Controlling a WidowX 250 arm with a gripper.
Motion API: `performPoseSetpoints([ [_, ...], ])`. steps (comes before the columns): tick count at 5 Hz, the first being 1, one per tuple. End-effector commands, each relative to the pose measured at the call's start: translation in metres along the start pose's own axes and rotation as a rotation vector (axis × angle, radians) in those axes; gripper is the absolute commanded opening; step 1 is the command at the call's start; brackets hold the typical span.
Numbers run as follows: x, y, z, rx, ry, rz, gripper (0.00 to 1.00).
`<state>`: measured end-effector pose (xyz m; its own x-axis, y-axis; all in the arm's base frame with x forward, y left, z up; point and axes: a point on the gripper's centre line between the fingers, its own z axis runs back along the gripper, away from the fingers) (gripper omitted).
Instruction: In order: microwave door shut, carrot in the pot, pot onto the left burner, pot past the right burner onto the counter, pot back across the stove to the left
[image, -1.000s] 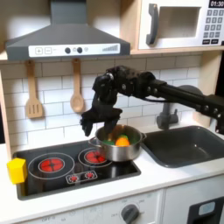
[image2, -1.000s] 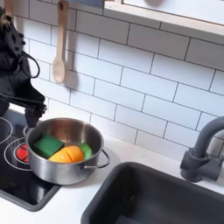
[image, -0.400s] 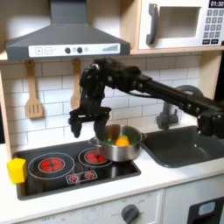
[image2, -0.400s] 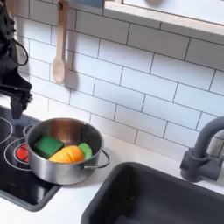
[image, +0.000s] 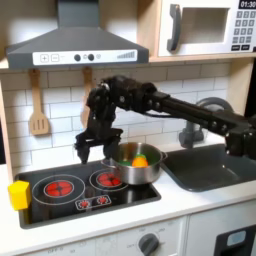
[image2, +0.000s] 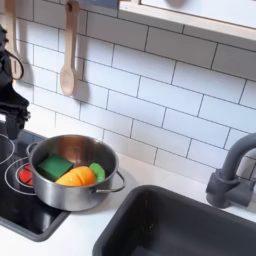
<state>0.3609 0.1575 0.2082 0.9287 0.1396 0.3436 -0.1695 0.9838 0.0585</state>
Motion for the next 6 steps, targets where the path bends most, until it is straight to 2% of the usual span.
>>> performPoseSetpoints([
  [1, 0.009, -0.006, -0.017, -0.044, -0.076, 0.017, 1.0],
  [4, 0.029, -0.007, -0.005, -0.05, -0.174, 0.046, 1.0],
  [5, 0.034, -0.007, -0.009, -0.074, -0.205, 0.055, 1.0],
  [6, 0.044, -0.015, -0.006, -0.08, -0.236, 0.024, 1.0],
])
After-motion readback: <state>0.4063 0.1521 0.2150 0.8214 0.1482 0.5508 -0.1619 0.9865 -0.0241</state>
